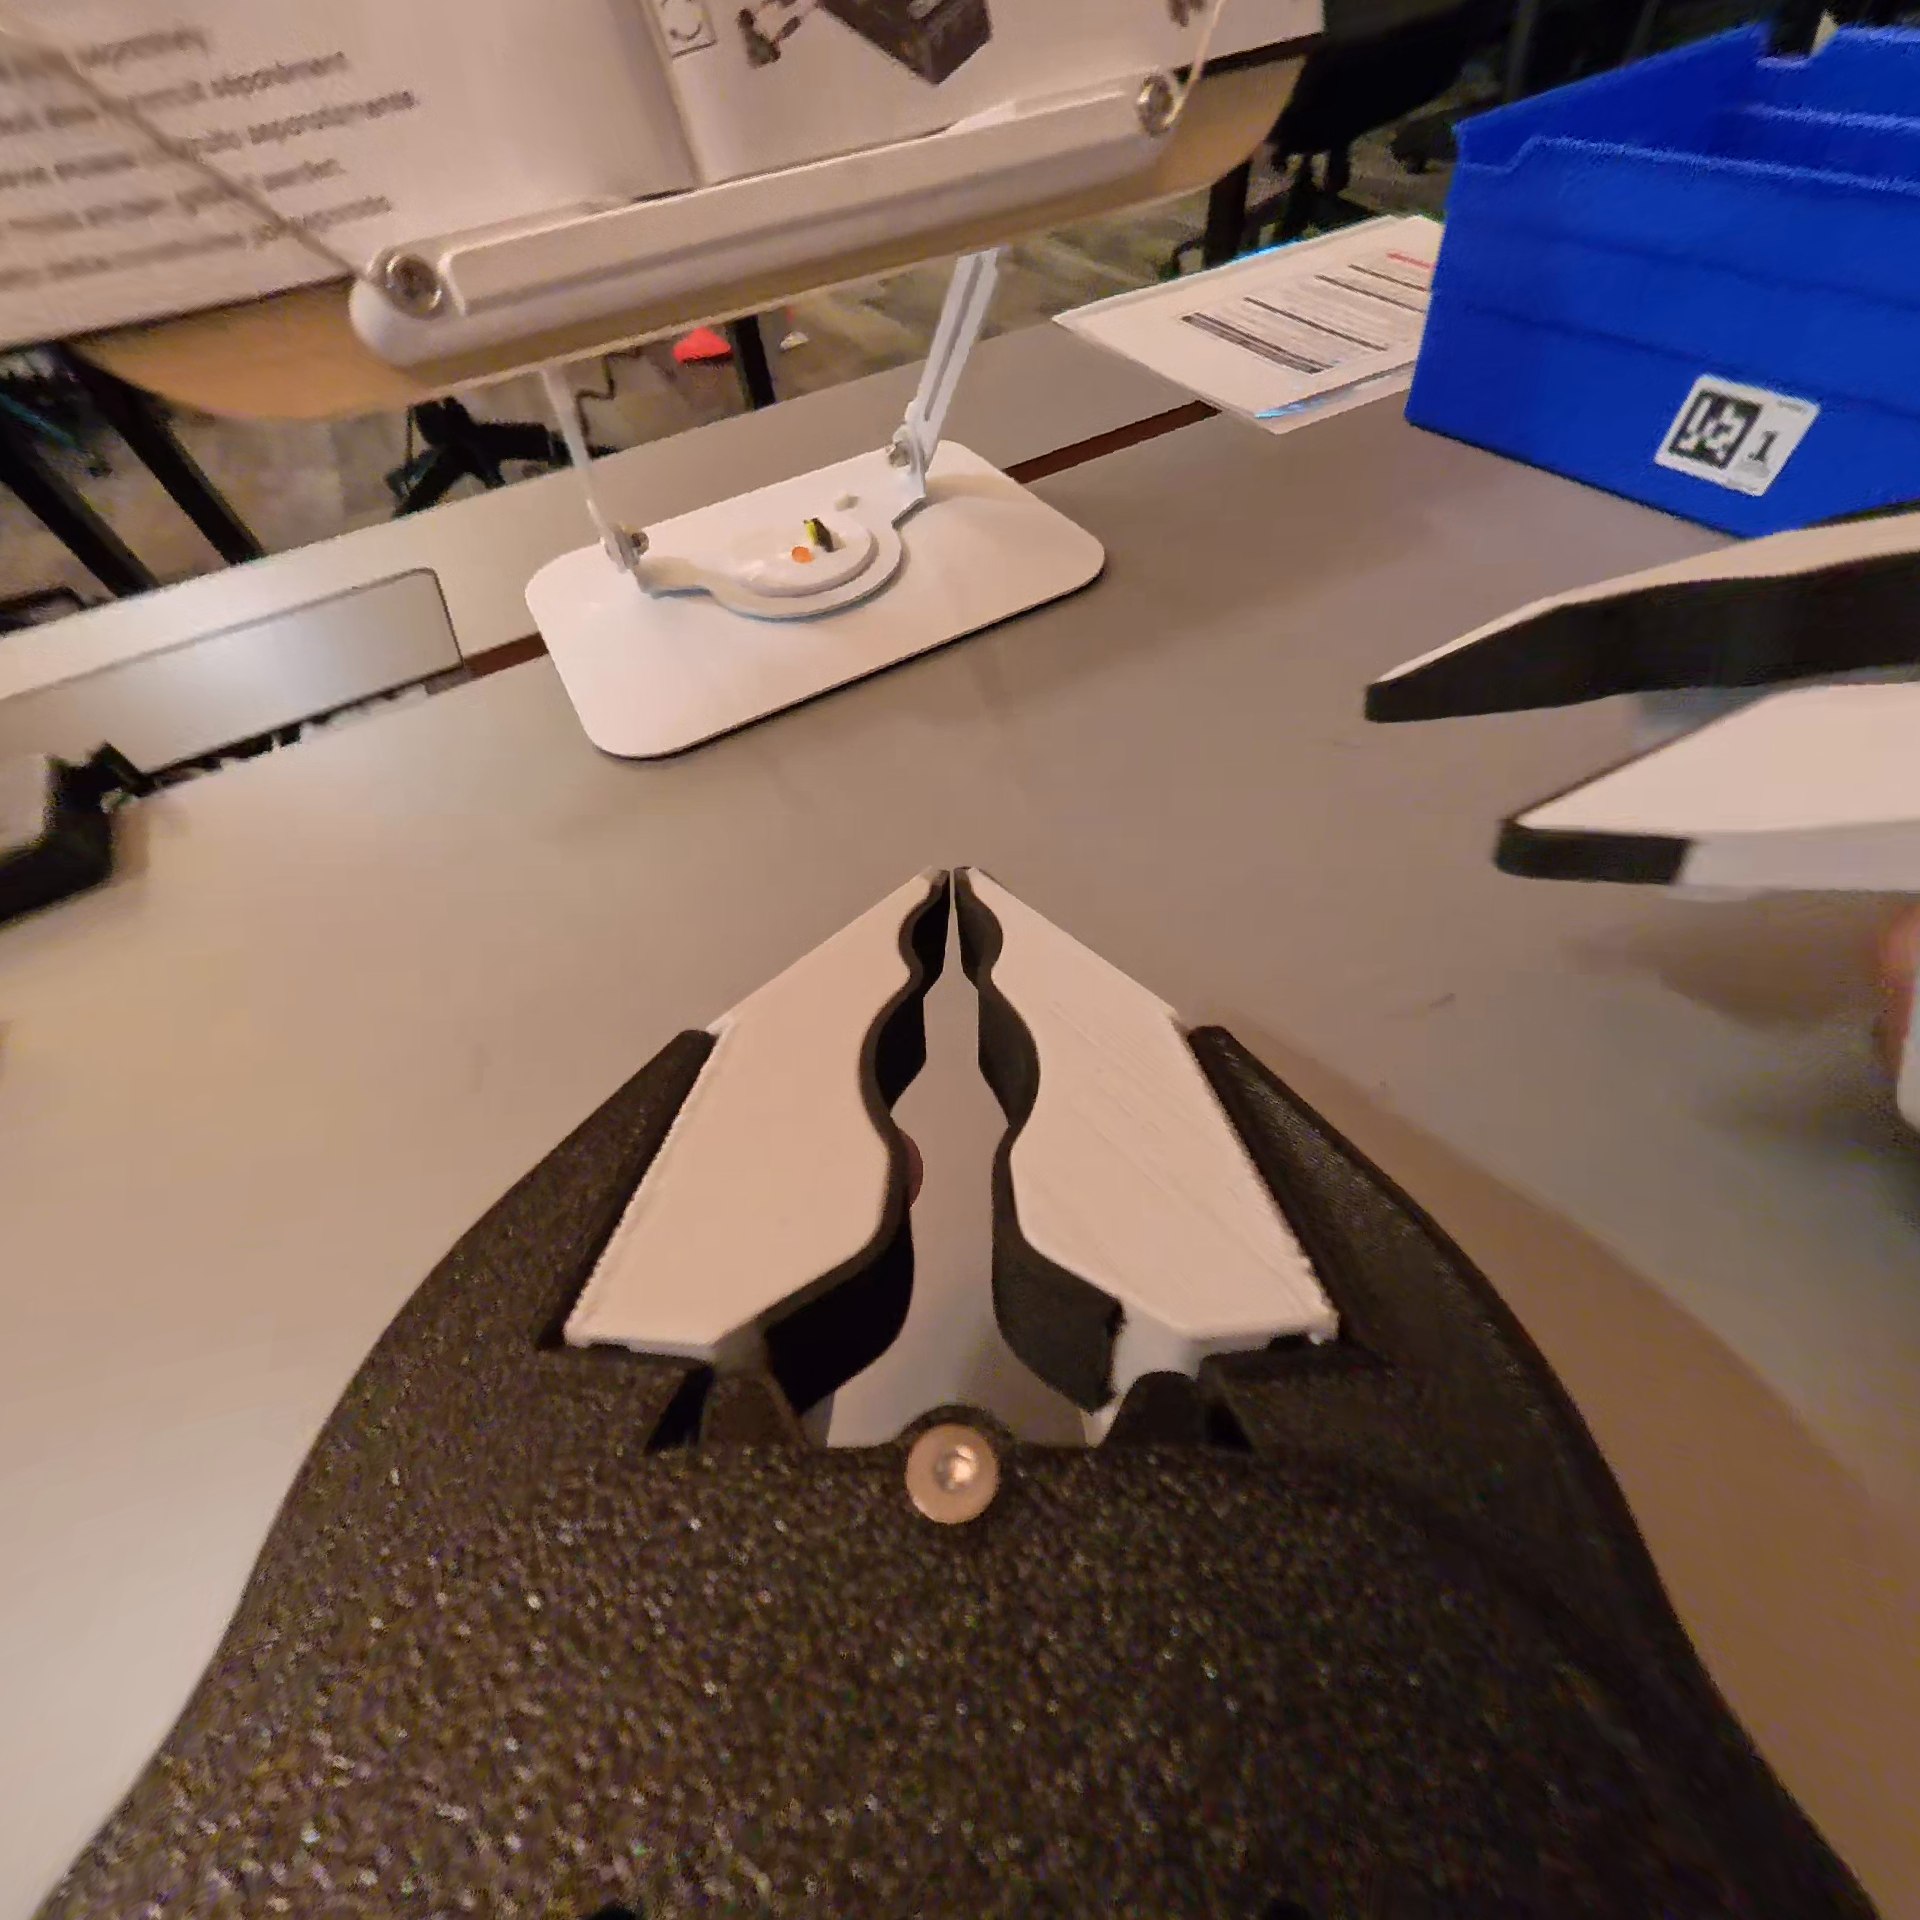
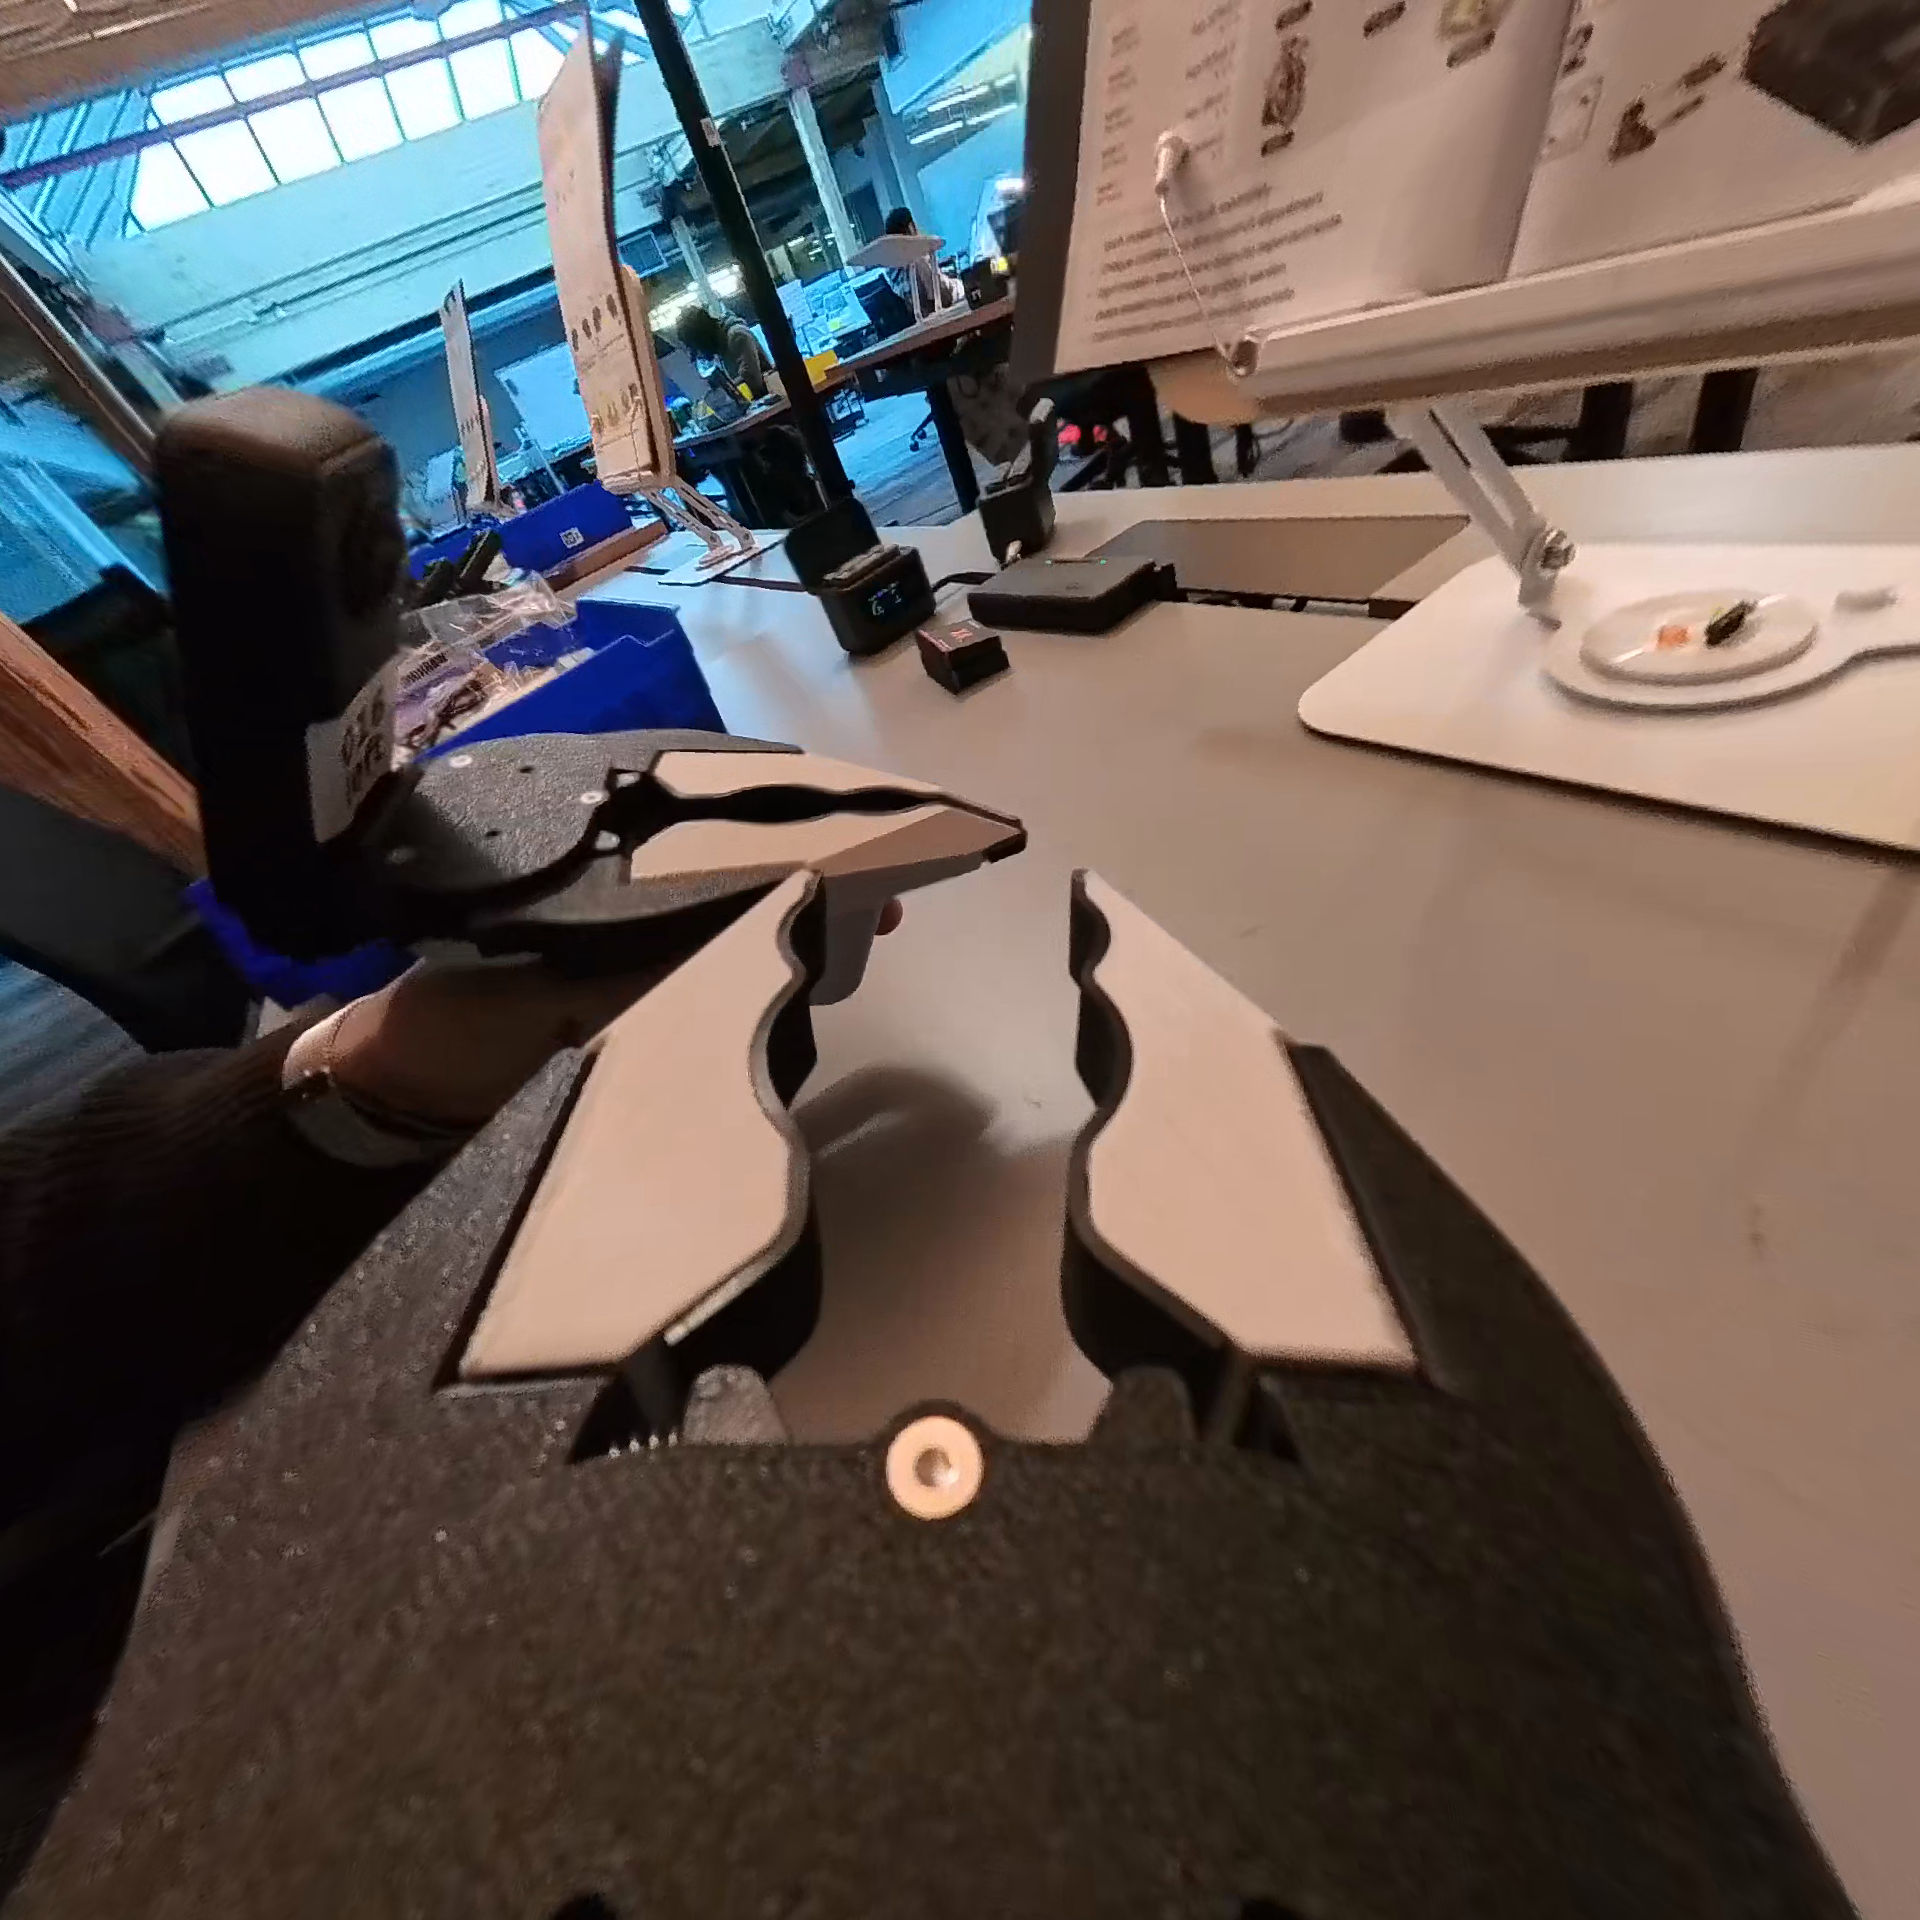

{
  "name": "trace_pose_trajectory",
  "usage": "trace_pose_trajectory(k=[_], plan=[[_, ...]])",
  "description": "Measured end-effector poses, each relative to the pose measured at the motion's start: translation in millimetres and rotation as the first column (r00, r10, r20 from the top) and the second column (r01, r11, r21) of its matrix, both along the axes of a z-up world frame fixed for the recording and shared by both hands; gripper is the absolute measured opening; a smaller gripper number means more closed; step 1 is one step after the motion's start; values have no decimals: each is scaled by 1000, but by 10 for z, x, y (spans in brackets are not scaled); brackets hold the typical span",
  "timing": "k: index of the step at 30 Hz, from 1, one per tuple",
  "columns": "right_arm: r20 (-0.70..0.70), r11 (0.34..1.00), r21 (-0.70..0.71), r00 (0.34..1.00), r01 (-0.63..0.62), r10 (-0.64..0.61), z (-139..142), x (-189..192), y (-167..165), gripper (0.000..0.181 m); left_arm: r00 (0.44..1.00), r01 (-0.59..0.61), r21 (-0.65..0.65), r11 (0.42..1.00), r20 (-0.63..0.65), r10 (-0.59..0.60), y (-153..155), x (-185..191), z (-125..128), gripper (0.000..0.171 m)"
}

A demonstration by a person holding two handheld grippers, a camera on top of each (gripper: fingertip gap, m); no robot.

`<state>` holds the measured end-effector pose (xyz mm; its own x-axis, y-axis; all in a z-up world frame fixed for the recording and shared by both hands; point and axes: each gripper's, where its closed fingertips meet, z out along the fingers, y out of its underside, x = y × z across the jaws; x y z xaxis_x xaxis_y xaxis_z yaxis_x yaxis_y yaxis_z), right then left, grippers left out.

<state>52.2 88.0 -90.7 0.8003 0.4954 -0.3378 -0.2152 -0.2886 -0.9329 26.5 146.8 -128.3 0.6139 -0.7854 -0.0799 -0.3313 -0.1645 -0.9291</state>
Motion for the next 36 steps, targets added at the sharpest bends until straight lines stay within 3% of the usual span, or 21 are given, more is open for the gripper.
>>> trace_pose_trajectory(k=[5,8,11,13,16,18,21,23,27,30,33,36], plan=[[29,999,34,999,15,-16,50,23,-32,47,985,-64,-158,985,149,88,26,-289,197,2],[12,999,28,1000,25,-26,37,69,-61,47,966,-150,-173,974,185,181,17,-783,394,3],[-13,1000,9,1000,14,-14,4,66,-106,47,940,-305,-109,946,127,318,77,-1558,609,3],[1,1000,-3,1000,4,-4,-40,33,-126,47,891,-447,-15,895,86,446,123,-2227,858,4],[102,1000,6,995,8,-8,-131,-28,-123,47,773,-634,129,763,60,632,97,-3255,1218,5],[178,1000,20,984,0,-4,-182,-89,-134,47,696,-709,168,685,11,718,42,-3825,1229,14],[265,998,56,964,-5,-10,-224,-162,-147,46,595,-785,128,607,-121,795,-16,-4443,964,26],[304,997,80,952,5,-29,-229,-174,-149,40,580,-798,63,599,-188,793,-54,-4627,750,26],[336,992,120,939,28,-67,-202,-144,-144,35,709,-705,-193,682,-187,680,-124,-4486,374,27],[328,992,121,942,36,-74,-193,-128,-142,35,762,-635,-367,680,-151,630,-158,-4392,192,27],[320,993,116,945,34,-70,-198,-127,-141,33,755,-628,-427,650,-135,641,-113,-4448,98,27],[318,993,117,945,34,-70,-198,-127,-144,31,718,-663,-362,655,-59,694,-11,-4540,200,27]])
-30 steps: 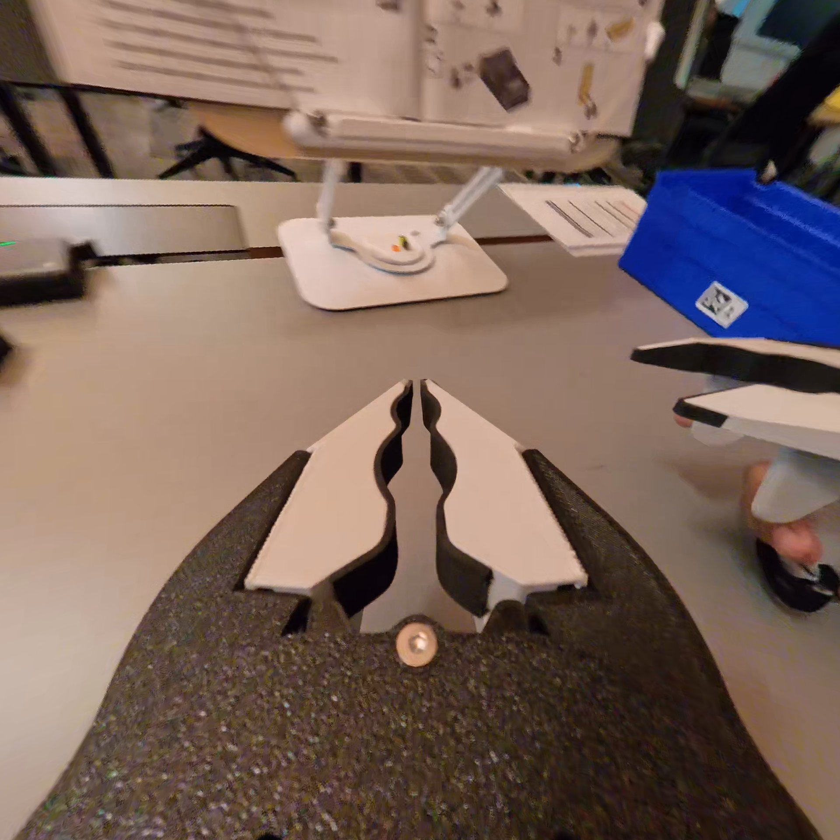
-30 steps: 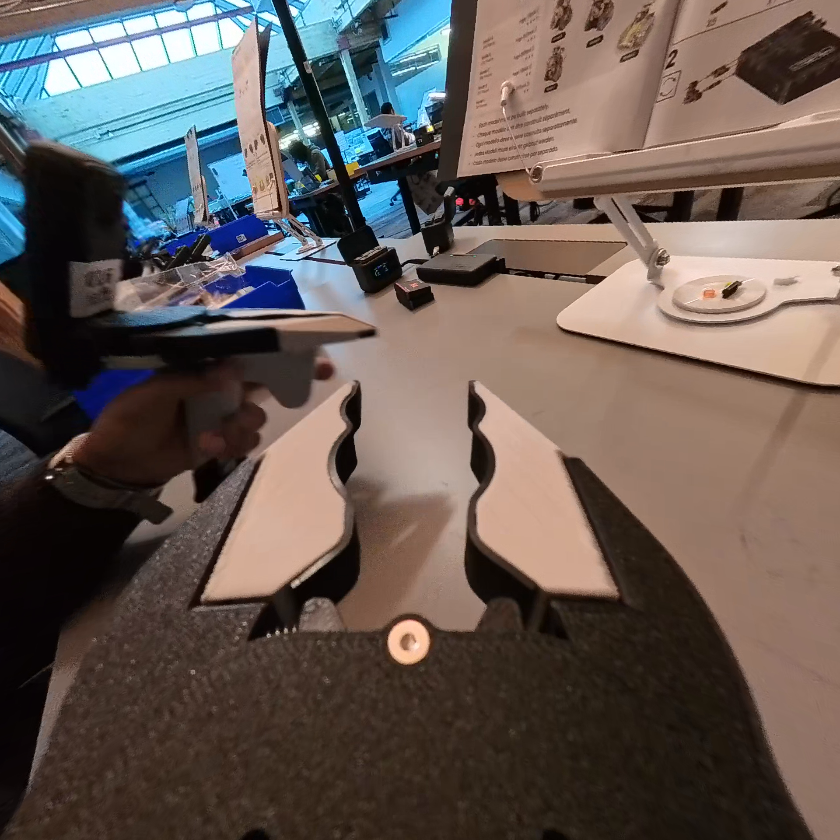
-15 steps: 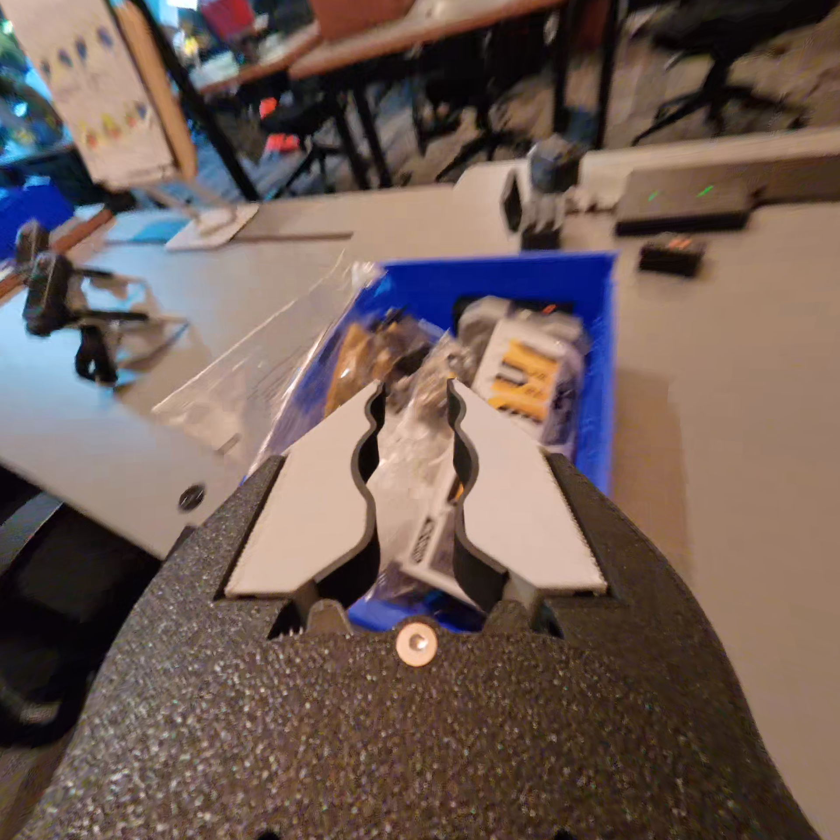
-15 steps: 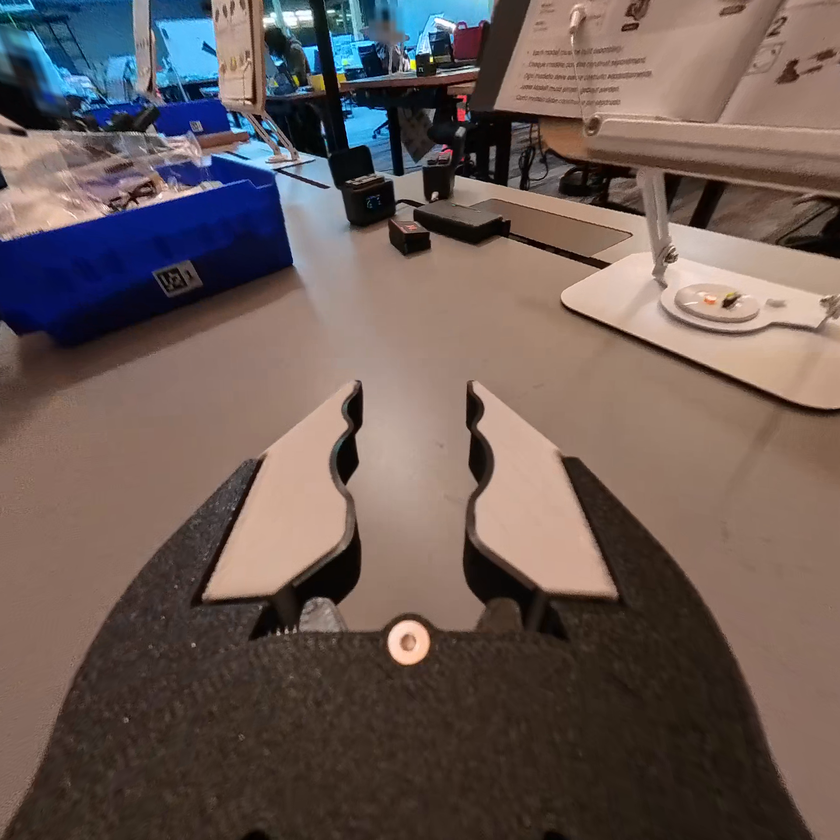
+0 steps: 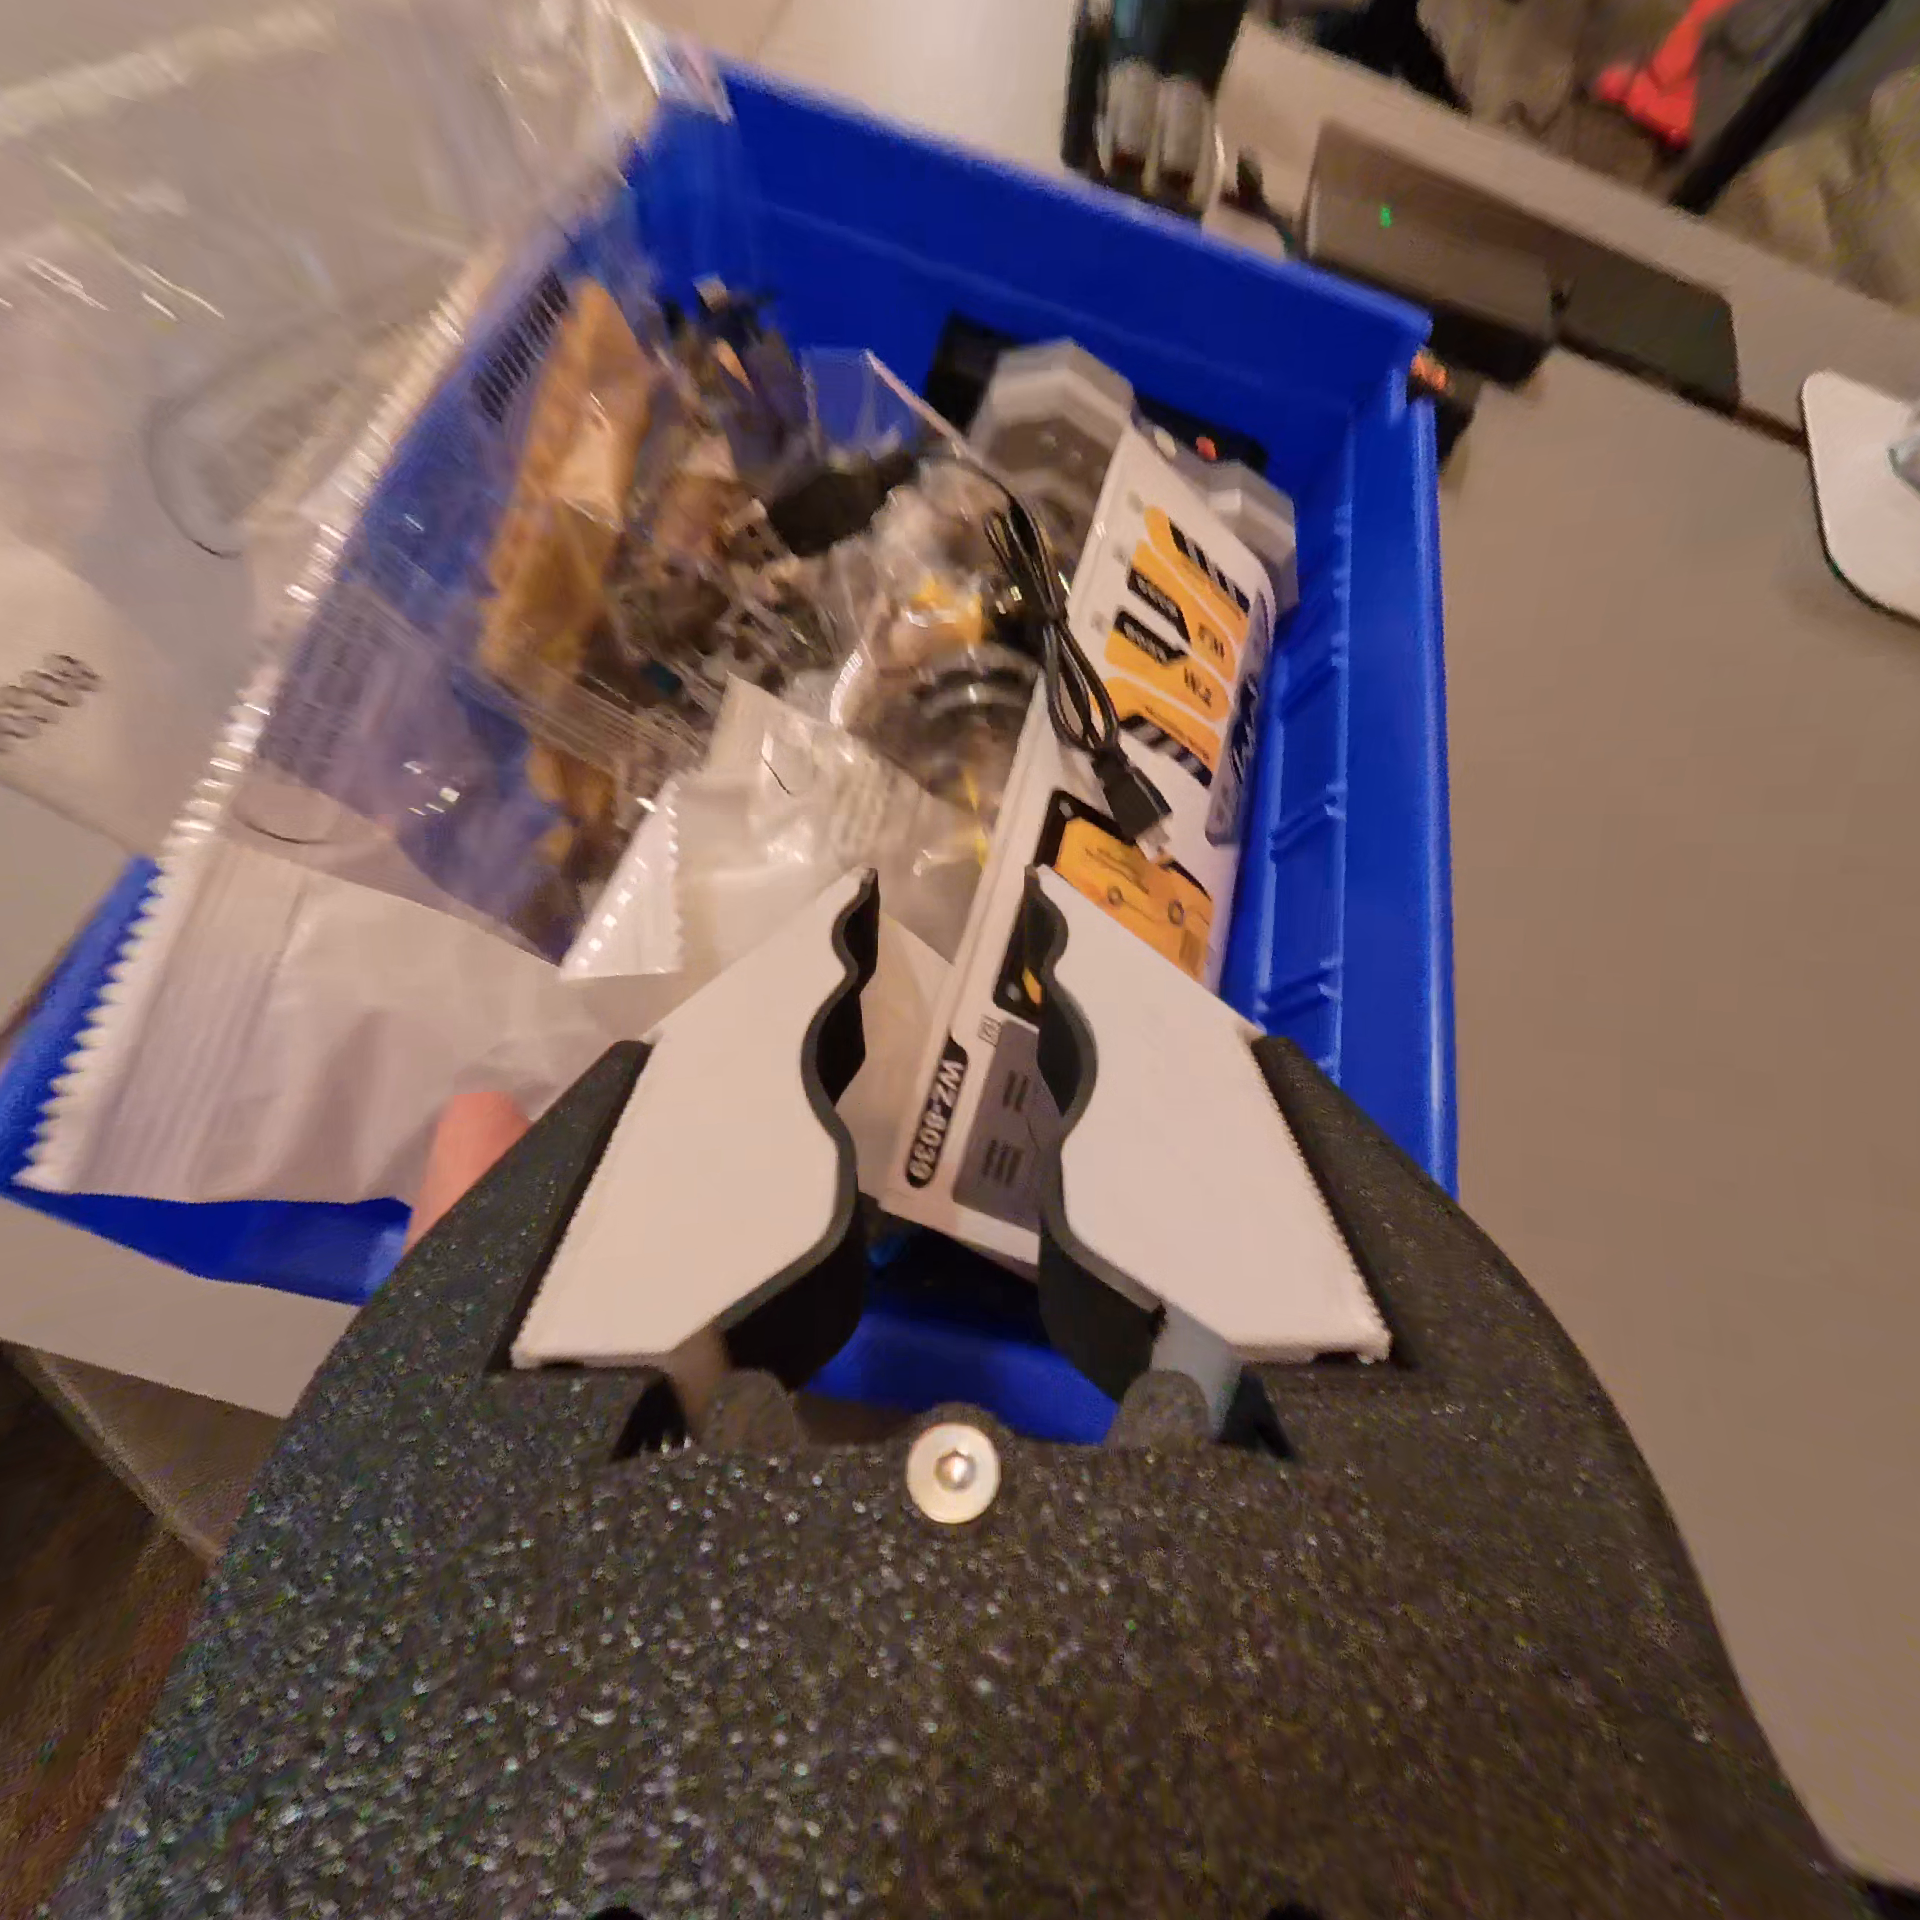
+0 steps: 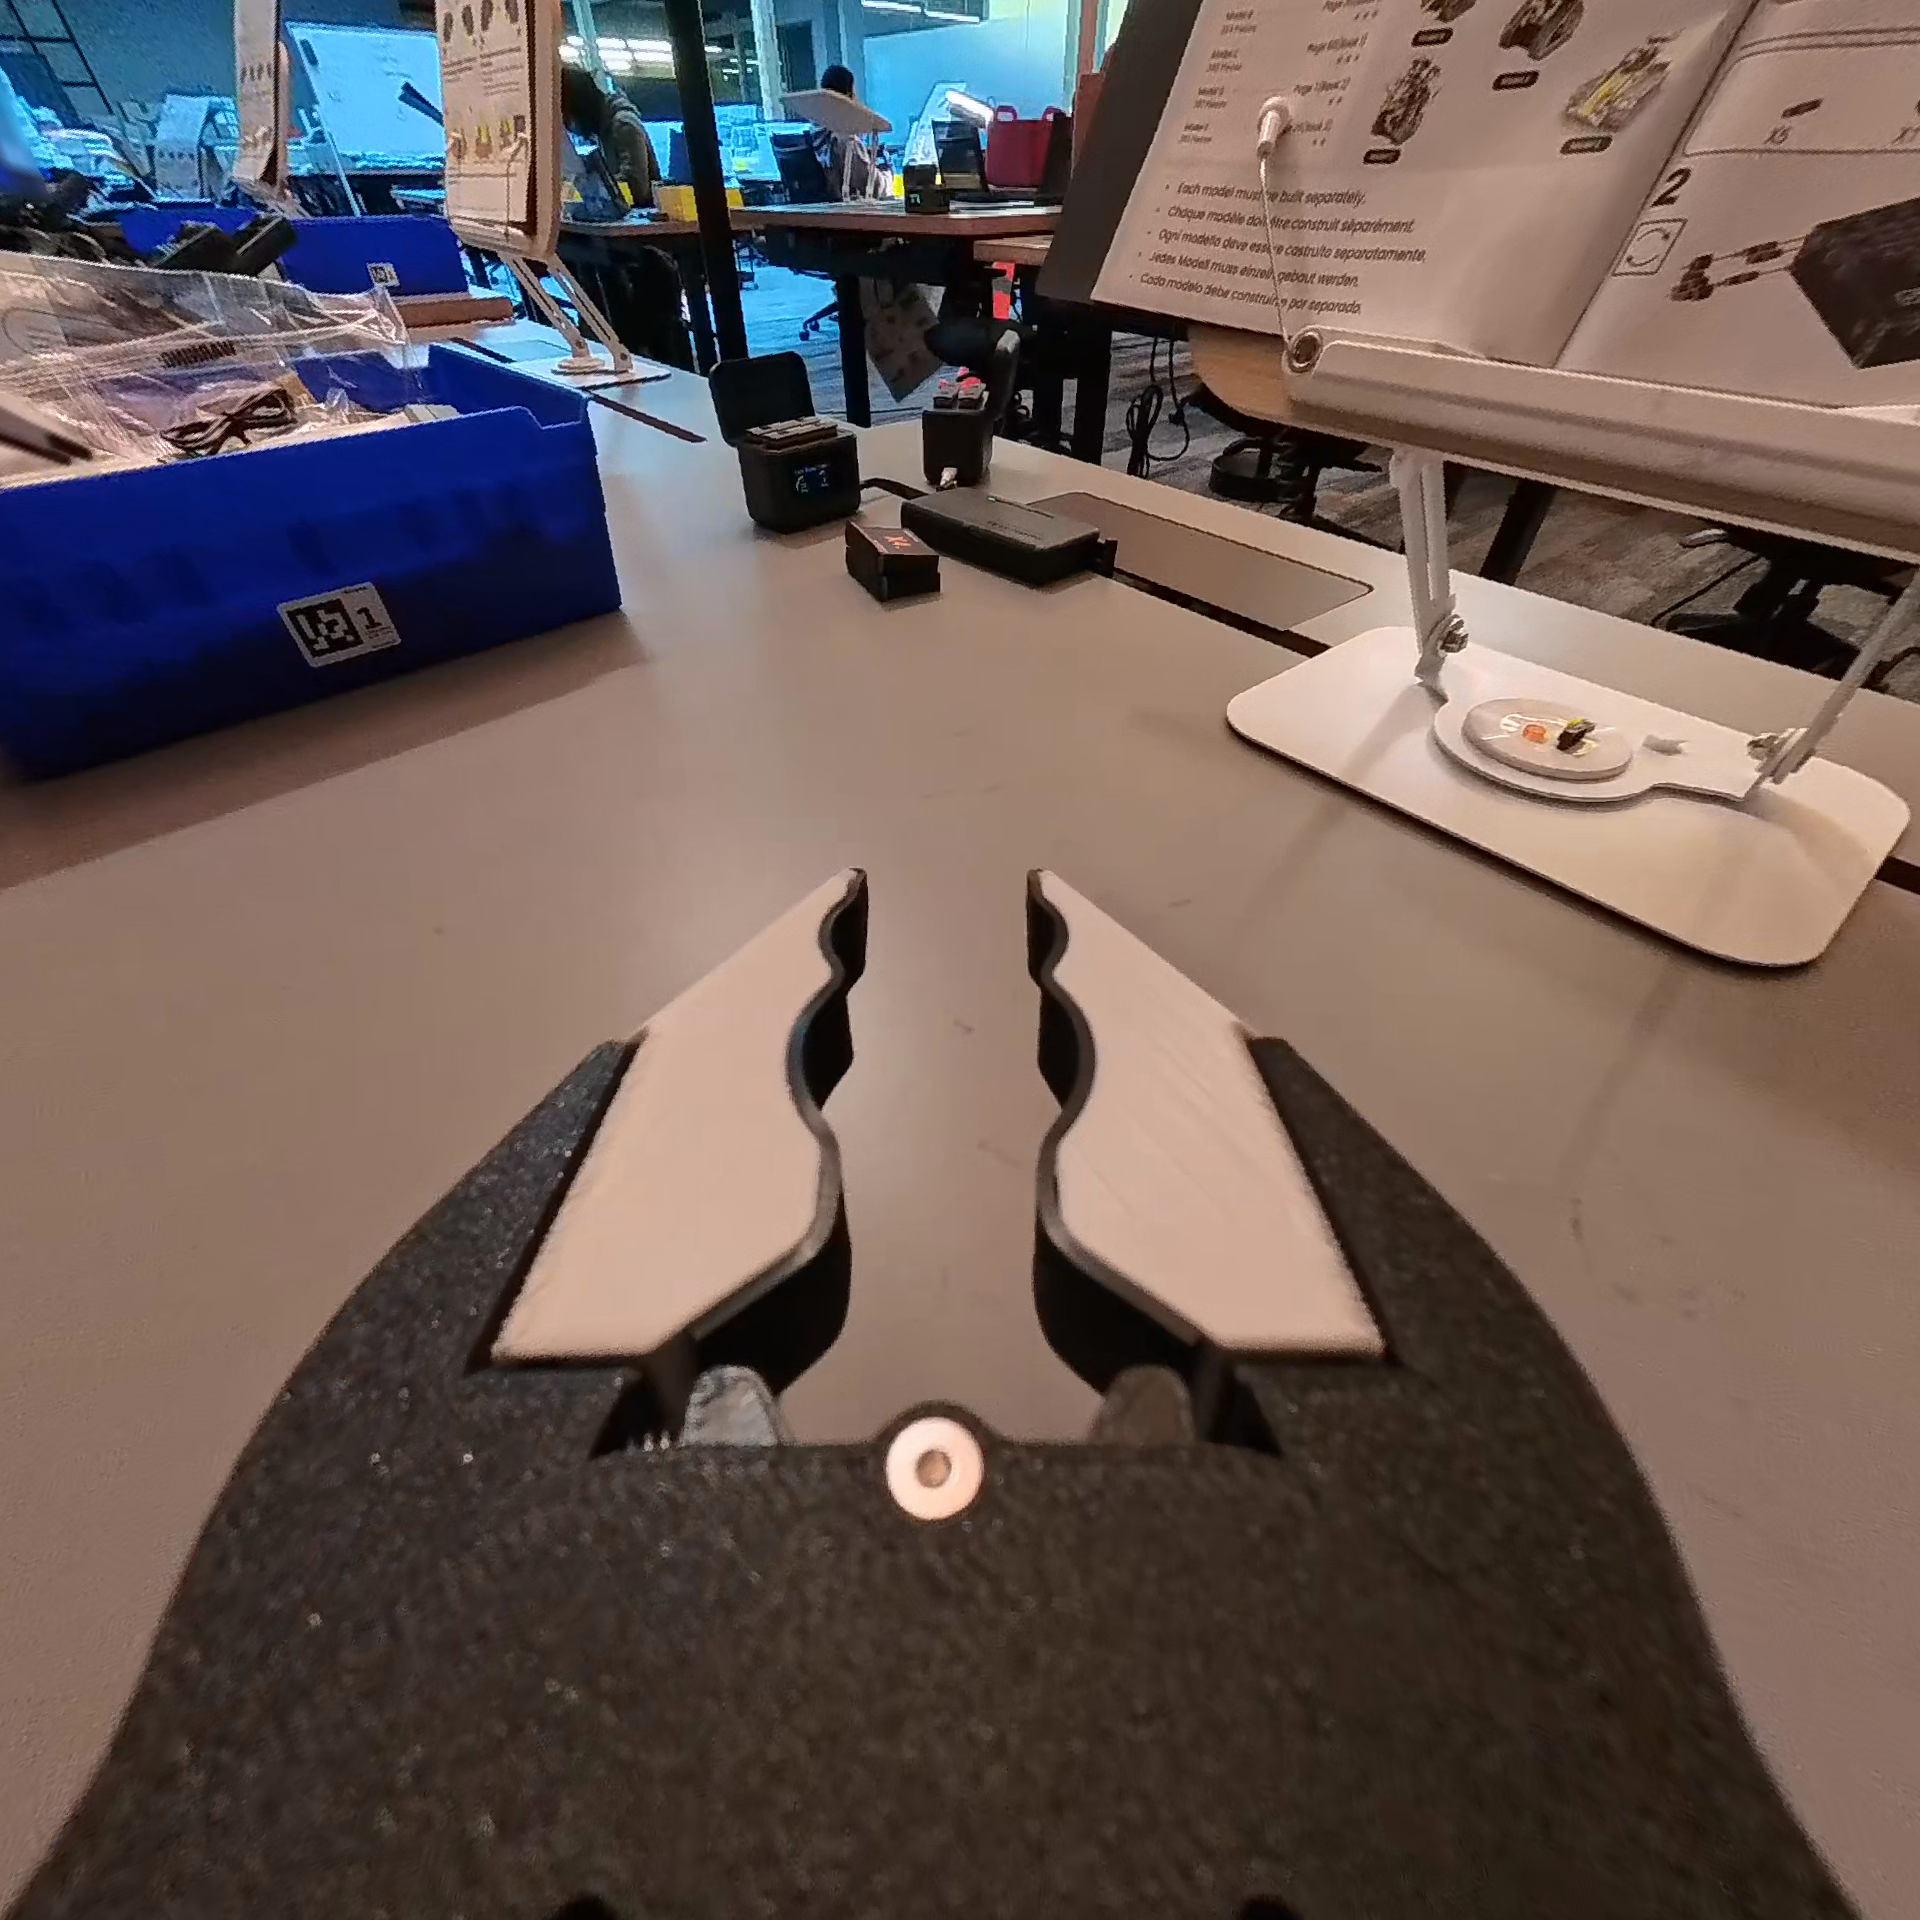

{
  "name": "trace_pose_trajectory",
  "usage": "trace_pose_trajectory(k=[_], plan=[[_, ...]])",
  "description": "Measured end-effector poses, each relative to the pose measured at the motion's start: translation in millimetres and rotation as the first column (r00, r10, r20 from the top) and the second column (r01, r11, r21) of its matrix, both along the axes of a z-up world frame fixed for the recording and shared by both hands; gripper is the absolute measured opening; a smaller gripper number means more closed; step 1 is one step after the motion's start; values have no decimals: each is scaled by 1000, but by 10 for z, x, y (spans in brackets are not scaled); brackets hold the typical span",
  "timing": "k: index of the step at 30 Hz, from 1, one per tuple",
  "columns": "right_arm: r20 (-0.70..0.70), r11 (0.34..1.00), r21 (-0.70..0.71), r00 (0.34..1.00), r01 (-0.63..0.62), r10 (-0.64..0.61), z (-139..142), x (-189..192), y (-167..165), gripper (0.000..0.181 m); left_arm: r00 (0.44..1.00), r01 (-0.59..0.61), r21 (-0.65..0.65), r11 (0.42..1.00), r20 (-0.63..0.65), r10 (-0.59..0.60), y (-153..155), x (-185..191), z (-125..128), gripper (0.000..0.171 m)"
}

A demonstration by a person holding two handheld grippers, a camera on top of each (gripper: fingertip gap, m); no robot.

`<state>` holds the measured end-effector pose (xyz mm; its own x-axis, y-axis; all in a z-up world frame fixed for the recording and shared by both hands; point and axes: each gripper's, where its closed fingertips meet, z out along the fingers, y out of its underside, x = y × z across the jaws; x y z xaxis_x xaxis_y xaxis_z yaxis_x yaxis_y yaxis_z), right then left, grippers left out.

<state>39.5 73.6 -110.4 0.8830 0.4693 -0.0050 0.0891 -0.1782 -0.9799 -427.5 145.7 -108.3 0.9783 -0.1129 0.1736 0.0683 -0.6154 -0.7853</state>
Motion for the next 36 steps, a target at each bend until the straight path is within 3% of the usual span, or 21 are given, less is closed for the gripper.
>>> trace_pose_trajectory(k=[2,4,5,8,9,12,14,15,20,23,32,36], plan=[[1,1000,0,1000,-1,1,-1,-2,-1,31,999,-6,107,994,-43,10,26,-44,122,27],[1,1000,1,1000,-2,2,-2,-6,-2,31,987,154,199,968,-76,-141,-42,158,237,26],[2,1000,1,1000,-3,3,-4,-8,-2,31,984,173,240,955,-90,-155,-63,191,300,25],[5,1000,-2,1000,-4,4,-14,-15,-2,31,971,217,318,923,-168,-171,-141,203,437,0],[5,1000,-2,1000,-4,4,-16,-15,-1,31,970,213,335,918,-183,-158,-157,181,466,0],[4,1000,-2,1000,-5,5,-18,-16,-2,31,977,188,335,923,-157,-143,-203,129,470,2],[3,1000,-4,1000,-6,6,-21,-18,-2,31,991,125,341,932,-85,-102,-222,48,486,31],[3,1000,-4,1000,-6,6,-22,-19,-2,31,994,109,341,934,-45,-99,-243,24,490,37],[5,1000,-6,1000,-8,8,-35,-26,0,30,988,107,317,942,70,-136,-419,-11,368,37],[3,1000,-11,1000,-9,9,-46,-28,4,30,988,119,272,955,68,-142,-495,-24,222,37],[-5,1000,-18,1000,-10,10,-53,-23,8,30,990,73,209,975,106,-97,-422,-87,95,38],[-2,1000,-18,1000,-12,12,-57,-29,4,30,995,46,272,961,70,-67,-397,-68,214,38]])
